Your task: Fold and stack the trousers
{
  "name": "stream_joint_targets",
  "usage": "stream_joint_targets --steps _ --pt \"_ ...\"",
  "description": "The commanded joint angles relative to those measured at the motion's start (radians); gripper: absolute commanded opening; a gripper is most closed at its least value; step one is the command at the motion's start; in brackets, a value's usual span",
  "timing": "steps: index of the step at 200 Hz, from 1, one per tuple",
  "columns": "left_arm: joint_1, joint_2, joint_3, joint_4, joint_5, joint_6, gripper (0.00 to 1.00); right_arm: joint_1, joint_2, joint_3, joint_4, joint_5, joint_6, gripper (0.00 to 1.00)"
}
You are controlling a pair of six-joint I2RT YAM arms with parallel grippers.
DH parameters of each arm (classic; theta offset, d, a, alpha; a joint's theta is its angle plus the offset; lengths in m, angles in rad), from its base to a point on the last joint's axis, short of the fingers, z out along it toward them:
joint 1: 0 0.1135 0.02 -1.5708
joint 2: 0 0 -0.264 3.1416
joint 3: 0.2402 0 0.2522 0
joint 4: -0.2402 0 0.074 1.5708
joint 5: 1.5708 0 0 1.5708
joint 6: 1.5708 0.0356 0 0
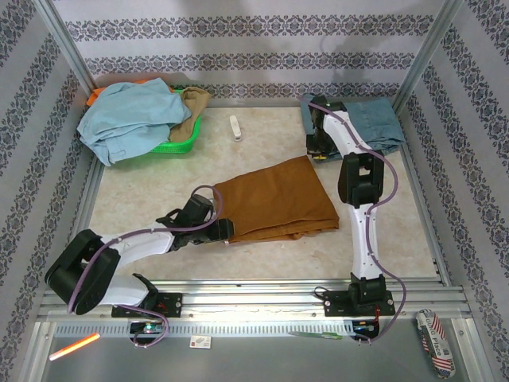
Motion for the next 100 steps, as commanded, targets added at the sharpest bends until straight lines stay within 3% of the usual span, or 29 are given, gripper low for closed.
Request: stream_joint_targets --steps 1,35,55,83,100 --pt "-0.001 0.099 0.009 0.188 0.069 -0.009 0.45 -0.007 -0.076 -0.081 0.014 -0.011 -0.006 0.02" --pt "-0.002 0.047 0.002 0.186 0.065 -0.013 0.00 -0.021 -0.153 -0.219 0.094 -0.024 0.002 0.00" --pt "-0.001 -0.058 -0.006 0.095 0.007 0.007 0.00 -0.023 -0.196 -0.299 0.148 -0.035 0.010 0.00" --pt "0.017 -0.209 0.007 -0.182 -0.140 0.028 0.00 -0.022 -0.256 -0.411 0.224 -0.082 0.037 0.00" --pt "0.052 -0.261 -0.003 -0.318 -0.148 0.037 0.00 -0.013 -0.297 -0.495 0.271 -0.126 0.059 0.00"
